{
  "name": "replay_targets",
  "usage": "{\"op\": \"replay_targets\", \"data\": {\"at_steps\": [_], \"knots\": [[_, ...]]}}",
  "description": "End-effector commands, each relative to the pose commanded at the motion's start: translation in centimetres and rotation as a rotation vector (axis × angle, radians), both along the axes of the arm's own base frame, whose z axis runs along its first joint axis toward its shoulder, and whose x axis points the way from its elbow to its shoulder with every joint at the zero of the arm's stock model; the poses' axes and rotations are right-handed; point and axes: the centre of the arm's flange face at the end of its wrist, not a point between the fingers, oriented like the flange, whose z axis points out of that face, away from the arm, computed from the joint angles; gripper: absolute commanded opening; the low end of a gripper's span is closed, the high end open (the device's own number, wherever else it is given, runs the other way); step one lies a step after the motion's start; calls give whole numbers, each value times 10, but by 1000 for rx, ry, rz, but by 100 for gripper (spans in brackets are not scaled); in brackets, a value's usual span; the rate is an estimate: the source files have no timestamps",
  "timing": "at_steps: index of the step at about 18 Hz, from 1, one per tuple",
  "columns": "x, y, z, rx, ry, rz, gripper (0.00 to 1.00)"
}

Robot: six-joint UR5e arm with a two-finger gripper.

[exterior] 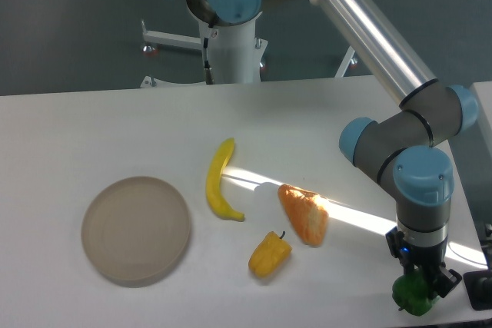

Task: Place the green pepper on the table
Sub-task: 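Carry the held green pepper up and across the table toward the banana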

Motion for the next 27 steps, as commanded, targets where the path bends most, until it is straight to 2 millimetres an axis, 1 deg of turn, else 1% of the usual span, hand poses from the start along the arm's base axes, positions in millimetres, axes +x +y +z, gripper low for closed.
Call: {"op": "replay_targets", "data": {"at_steps": [10,13,15,16,21,23,24,27], "knots": [[2,1,-1,-1,-1,2,33],[3,1,2,3,0,1,33],[7,0,3,-6,-5,-1,33],[13,-1,6,-11,-6,-4,33],[43,-29,24,-41,-45,-7,33],[59,-46,33,-51,-65,-10,33],[65,-55,41,-57,-67,-12,33],[95,-89,47,-86,-99,-16,33]]}}
